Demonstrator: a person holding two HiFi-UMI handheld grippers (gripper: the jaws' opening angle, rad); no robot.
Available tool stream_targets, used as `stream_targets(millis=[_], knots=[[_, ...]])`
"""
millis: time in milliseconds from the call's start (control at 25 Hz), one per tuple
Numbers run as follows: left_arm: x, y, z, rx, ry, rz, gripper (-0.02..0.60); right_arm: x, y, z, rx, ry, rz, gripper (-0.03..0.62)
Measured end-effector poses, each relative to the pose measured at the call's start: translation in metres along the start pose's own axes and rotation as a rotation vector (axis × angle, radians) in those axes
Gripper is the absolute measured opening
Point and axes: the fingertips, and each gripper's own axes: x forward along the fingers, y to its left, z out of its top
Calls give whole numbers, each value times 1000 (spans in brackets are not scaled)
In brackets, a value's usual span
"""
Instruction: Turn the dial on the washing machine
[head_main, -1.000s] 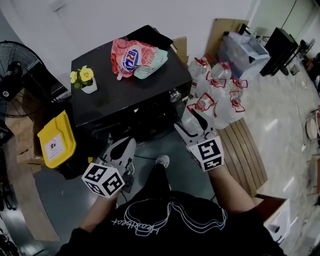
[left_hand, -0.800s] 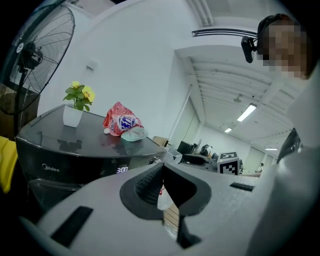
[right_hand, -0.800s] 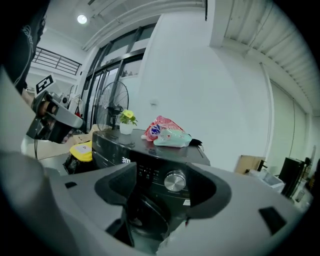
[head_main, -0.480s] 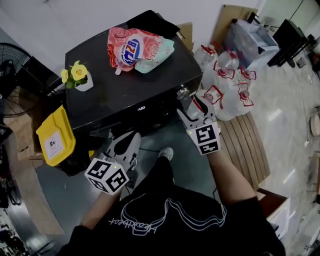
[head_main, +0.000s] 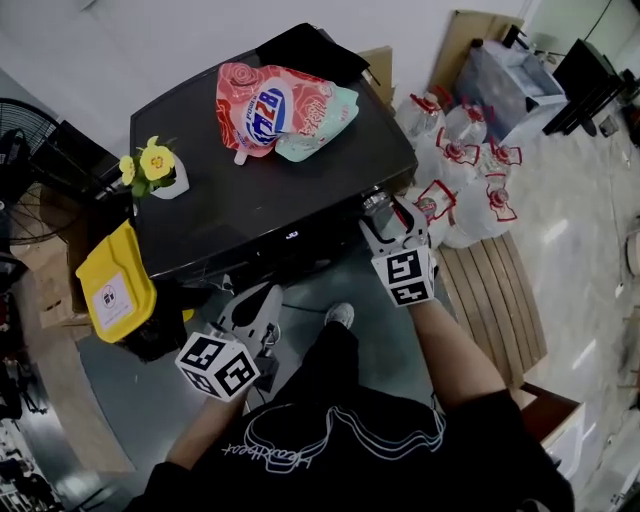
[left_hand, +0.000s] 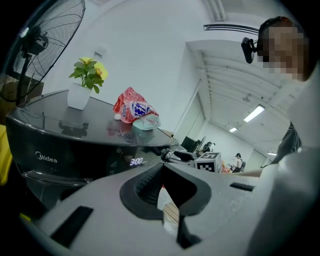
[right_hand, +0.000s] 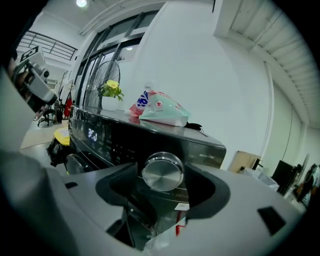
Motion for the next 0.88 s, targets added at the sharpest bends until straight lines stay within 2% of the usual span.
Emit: stream_targets(millis=[640, 760, 880], knots=[[9, 15, -6, -25, 15, 33, 5, 15, -4, -3, -25, -11, -12, 281], [10, 14, -7, -25, 18, 29, 5, 15, -3, -1, 0, -8, -7, 281], [11, 11, -8, -24, 19, 27, 5, 16, -3, -3, 82, -14, 13, 281]])
